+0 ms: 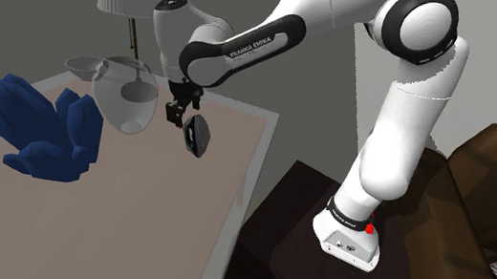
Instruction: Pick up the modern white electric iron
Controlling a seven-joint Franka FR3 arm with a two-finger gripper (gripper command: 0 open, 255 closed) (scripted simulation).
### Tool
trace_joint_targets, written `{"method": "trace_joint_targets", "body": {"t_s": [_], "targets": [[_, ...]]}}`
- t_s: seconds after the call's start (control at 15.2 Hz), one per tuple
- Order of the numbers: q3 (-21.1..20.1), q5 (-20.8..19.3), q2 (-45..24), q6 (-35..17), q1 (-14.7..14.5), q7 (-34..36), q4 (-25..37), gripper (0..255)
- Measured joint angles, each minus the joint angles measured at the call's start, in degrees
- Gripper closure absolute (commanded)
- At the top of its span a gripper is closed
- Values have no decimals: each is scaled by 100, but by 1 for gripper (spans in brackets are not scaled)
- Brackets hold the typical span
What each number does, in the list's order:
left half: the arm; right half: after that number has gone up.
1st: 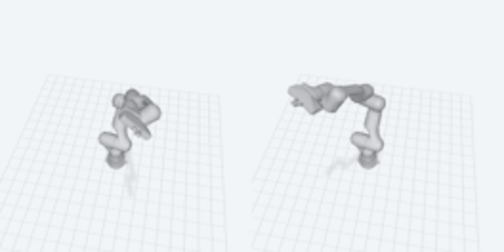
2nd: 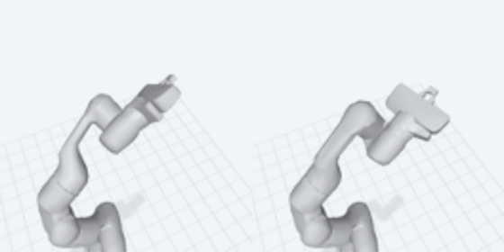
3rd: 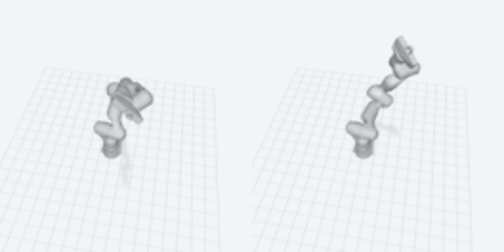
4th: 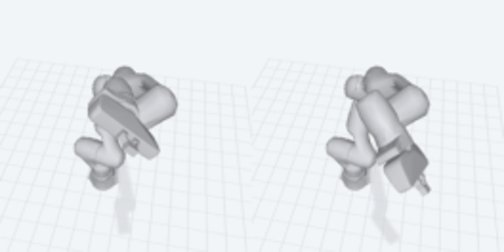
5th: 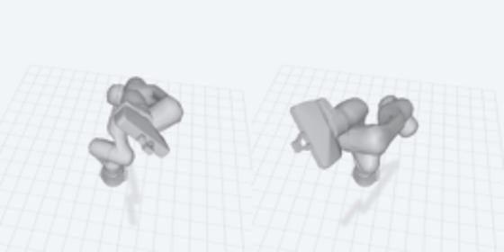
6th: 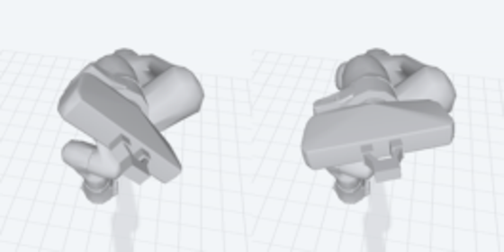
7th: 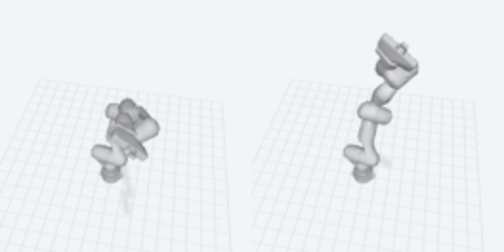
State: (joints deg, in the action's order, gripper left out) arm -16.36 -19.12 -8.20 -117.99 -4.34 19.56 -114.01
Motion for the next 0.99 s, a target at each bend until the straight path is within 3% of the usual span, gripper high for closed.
{"method": "trace_joint_targets", "body": {"t_s": [0.13, 0.2, 0.99], "targets": [[6, -41, -55, -121, -3, 53, -78, 0], [7, -50, -73, -137, -5, 62, -79, 255], [3, -33, -61, -73, -6, 39, -18, 255]]}}
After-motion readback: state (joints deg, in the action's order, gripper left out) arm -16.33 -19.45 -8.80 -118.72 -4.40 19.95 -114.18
